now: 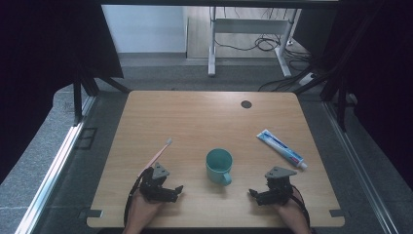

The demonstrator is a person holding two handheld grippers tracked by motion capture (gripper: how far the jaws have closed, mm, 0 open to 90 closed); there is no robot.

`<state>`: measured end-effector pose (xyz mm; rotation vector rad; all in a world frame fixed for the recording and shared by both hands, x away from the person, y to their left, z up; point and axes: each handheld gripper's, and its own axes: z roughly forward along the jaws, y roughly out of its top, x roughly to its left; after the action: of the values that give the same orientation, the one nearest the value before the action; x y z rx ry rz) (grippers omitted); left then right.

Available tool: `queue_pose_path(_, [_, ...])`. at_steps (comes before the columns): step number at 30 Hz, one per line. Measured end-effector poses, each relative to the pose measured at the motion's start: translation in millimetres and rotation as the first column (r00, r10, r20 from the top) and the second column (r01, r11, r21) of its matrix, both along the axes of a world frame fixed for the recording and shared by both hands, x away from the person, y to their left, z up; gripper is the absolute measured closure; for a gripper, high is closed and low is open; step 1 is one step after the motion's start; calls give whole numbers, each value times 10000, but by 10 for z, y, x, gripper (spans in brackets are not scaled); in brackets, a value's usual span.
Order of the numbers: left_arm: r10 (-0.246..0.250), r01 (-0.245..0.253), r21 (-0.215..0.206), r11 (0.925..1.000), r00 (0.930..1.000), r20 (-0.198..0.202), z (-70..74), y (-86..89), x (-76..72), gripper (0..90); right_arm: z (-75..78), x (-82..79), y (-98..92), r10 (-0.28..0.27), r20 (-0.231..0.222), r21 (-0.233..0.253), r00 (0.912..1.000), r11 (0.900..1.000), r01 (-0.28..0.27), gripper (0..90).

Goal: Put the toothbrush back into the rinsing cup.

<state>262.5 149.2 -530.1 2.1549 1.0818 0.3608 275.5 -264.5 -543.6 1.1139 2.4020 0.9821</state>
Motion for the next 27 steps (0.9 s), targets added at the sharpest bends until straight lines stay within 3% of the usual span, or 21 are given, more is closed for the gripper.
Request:
queue_pose_path(11, [241, -241, 31, 9997, 9997, -45, 16, 150, 21, 64, 0, 0, 0, 1, 0, 1, 10000, 10000, -1, 0])
queue_pose_path(27, [988, -987, 210, 9949, 9951, -68, 3, 539, 59, 67, 0, 0, 0, -3, -2, 1, 10000, 10000, 3, 0])
